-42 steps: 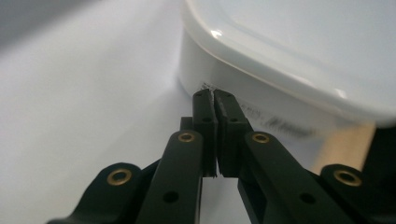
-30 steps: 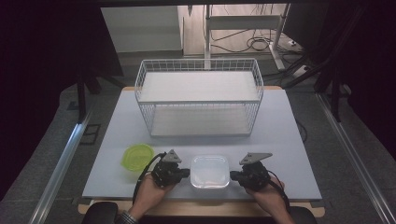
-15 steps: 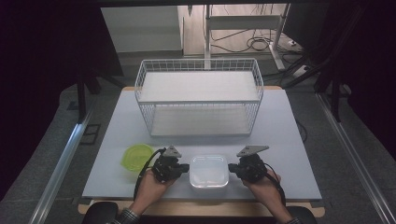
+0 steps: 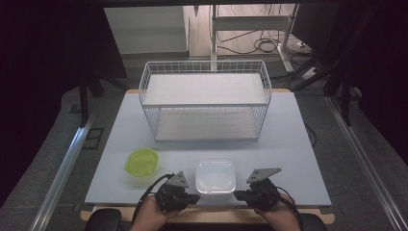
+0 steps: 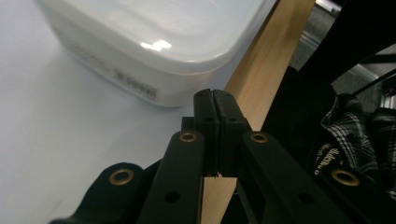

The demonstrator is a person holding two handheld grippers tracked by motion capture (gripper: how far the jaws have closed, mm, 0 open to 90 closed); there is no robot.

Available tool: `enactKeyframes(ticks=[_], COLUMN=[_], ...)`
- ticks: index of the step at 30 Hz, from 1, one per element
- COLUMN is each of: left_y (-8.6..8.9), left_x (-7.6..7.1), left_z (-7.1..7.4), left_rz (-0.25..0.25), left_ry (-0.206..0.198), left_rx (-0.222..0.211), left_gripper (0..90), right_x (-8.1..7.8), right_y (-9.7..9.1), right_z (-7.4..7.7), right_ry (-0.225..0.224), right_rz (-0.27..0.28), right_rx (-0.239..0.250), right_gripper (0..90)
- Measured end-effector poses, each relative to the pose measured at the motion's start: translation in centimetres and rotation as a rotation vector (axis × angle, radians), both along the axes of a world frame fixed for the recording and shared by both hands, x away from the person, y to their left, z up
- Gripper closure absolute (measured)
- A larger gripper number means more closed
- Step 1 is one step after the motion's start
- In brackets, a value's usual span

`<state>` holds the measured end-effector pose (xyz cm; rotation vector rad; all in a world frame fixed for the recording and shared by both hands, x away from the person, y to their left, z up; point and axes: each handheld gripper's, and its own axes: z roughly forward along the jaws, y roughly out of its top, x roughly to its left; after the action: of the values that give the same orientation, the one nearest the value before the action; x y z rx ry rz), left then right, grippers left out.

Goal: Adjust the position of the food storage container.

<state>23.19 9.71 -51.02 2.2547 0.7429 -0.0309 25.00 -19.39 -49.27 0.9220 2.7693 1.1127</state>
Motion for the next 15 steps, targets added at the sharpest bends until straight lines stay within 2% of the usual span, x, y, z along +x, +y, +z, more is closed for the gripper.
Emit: enactKeyframes(ticks=[3, 10, 15], left_y=[-0.3, -0.5, 0.4], left_x=[0.6, 2.2, 1.9], left_z=[0.0, 0.1, 0.5], left_rz=[0.005, 0.014, 0.027], left_ry=[-0.011, -0.032, -0.039], left_rx=[0.008, 0.007, 0.002], left_gripper=[89.2, 88.9, 87.1], right_x=[0.3, 1.9, 2.4], right_y=[0.5, 0.9, 0.9], right_z=[-0.1, 0.1, 0.1], right_ry=[-0.006, -0.022, -0.024], right_rz=[0.011, -0.011, -0.022], right_rx=[-0.012, -0.006, -0.016], right_gripper=[88.7, 88.5, 88.4])
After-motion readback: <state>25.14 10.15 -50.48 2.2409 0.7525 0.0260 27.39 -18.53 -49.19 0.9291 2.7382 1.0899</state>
